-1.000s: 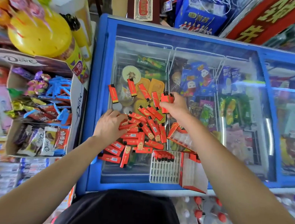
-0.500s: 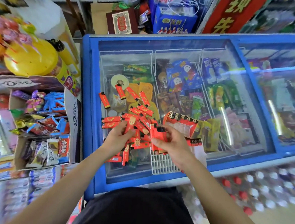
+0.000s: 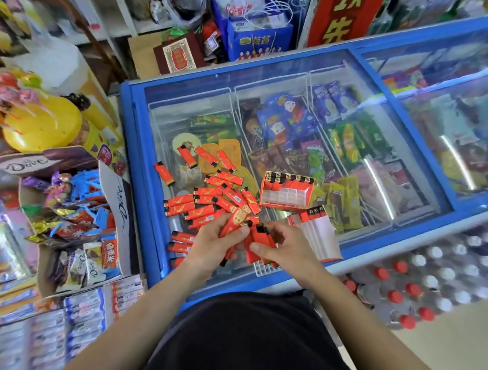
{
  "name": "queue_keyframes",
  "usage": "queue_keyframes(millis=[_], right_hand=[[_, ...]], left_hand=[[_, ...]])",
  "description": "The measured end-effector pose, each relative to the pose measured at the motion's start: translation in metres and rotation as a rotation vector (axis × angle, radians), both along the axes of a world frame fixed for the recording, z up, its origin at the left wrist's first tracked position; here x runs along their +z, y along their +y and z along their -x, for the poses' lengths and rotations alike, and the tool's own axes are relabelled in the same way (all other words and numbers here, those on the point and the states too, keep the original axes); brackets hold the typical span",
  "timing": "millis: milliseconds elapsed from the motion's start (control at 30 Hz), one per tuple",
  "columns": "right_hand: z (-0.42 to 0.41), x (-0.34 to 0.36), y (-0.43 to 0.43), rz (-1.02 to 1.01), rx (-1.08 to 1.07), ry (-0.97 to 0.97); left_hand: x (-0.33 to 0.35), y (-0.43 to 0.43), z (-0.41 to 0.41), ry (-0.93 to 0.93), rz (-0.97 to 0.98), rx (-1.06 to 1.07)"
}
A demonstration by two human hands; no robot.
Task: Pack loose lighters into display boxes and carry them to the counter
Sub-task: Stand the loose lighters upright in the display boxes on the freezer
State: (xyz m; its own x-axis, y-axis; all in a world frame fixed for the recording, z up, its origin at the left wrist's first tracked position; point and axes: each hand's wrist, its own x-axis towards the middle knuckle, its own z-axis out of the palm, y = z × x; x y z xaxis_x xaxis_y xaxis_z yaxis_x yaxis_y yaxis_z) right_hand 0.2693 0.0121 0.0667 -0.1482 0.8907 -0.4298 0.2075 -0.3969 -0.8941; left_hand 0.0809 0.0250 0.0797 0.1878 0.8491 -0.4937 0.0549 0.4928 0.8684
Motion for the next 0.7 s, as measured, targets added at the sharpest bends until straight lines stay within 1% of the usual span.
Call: queue_keyframes(millis=[67,167,267,367,567,700], right_hand=[[-0.003,-0.003,-0.005,-0.015,-0.003,-0.014],[-0.011,-0.01,-0.015,0.022,-0.139,-0.048],[-0.024,-0.019,-0.027,0.053,-0.279,-0.089],[-0.037,-0.023,-0.034,0.037,-0.363,-0.11],[-0.049,-0.022,-0.014,-0.073,-0.365,-0.213],[-0.056,-0.023,0.012,-0.102,-0.336,-0.197]], left_hand=[[-0.003,0.001,0.003,0.064,-0.013,-0.013],[-0.009,0.003,0.009,0.156,-0.015,0.048],[-0.014,0.005,0.015,0.163,0.04,0.113],[-0.017,0.006,0.015,0.172,0.063,0.104],[-0.023,0.01,0.009,0.18,0.051,0.071],[-0.026,0.01,0.006,0.163,0.055,0.069]])
